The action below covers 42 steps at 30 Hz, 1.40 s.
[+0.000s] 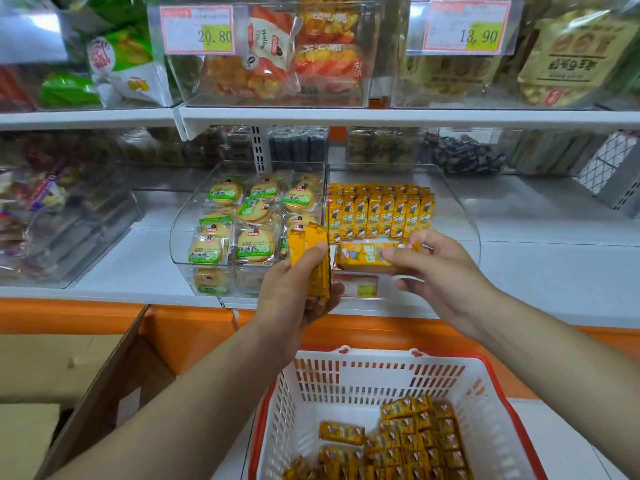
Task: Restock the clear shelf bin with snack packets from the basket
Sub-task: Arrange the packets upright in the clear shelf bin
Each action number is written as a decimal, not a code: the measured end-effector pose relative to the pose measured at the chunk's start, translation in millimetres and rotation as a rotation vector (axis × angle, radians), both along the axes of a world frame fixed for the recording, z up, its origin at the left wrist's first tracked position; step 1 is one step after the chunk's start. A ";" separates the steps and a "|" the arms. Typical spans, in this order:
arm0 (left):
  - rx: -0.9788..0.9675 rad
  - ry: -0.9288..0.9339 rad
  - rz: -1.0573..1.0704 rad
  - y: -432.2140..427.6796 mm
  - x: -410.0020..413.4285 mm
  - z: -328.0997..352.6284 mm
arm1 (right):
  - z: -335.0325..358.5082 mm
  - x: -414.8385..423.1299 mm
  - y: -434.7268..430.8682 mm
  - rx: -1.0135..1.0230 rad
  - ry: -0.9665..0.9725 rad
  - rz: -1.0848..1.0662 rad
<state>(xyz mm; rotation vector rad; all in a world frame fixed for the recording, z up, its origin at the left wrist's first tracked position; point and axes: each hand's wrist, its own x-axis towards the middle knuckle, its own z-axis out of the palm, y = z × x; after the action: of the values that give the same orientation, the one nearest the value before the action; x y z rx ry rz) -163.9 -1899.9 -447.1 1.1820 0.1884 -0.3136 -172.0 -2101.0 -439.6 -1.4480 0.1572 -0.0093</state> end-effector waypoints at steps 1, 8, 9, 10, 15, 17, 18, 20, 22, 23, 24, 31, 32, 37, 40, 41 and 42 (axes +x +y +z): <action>-0.014 -0.012 -0.007 0.6 1.2 0.8 | -1.4 -0.4 1.8 0.003 0.006 0.015; -0.074 -0.072 -0.004 2.2 3.9 3.8 | -11.0 -8.5 26.2 -0.137 0.011 0.212; -0.058 -0.079 -0.011 3.0 4.3 3.8 | -10.3 -8.6 26.8 -0.141 0.002 0.221; -0.035 -0.083 -0.017 4.1 5.2 4.4 | -8.8 -8.1 25.4 -0.144 -0.014 0.232; 0.072 -0.082 -0.020 11.7 13.2 6.6 | 0.4 5.4 12.5 -0.212 -0.127 0.182; 0.141 -0.118 -0.019 16.7 18.3 6.0 | 3.8 19.9 7.0 -0.321 -0.152 0.089; 0.170 -0.139 -0.024 19.1 21.0 5.8 | 4.7 29.3 4.8 -0.370 -0.162 0.052; 0.189 -0.164 -0.037 24.1 26.8 6.1 | 4.8 52.2 0.8 -0.449 -0.188 -0.004; 0.171 -0.153 -0.037 28.5 32.5 5.8 | 0.8 78.4 -2.6 -0.530 -0.211 -0.027; 0.160 -0.139 -0.034 30.5 35.2 5.5 | -2.6 92.2 -3.6 -0.578 -0.215 -0.036; 0.143 -0.122 -0.033 32.3 37.8 5.3 | -6.6 105.6 -4.6 -0.636 -0.213 -0.051; 0.035 -0.071 -0.059 42.0 56.7 -2.5 | -33.1 180.7 0.2 -1.036 -0.181 -0.053; 0.046 -0.072 -0.055 42.6 58.9 -5.0 | -36.7 188.5 2.0 -1.064 -0.175 -0.043; 0.082 -0.096 -0.044 45.7 66.1 -14.4 | -47.4 211.8 13.7 -1.266 -0.183 0.034; 0.065 -0.104 -0.047 46.3 68.4 -16.9 | -48.2 215.8 17.0 -1.347 -0.168 0.076; 0.063 -0.102 -0.042 46.4 69.0 -17.6 | -46.7 216.6 16.1 -1.356 -0.158 0.081; 0.070 -0.102 -0.039 46.7 69.3 -18.5 | -44.4 217.1 14.6 -1.360 -0.146 0.088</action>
<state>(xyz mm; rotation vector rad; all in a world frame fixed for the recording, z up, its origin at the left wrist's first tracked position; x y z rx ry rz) -94.6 -1853.2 -465.6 1.2685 0.0881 -0.2818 45.1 -2086.4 -484.1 -2.7989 -0.0692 -0.1783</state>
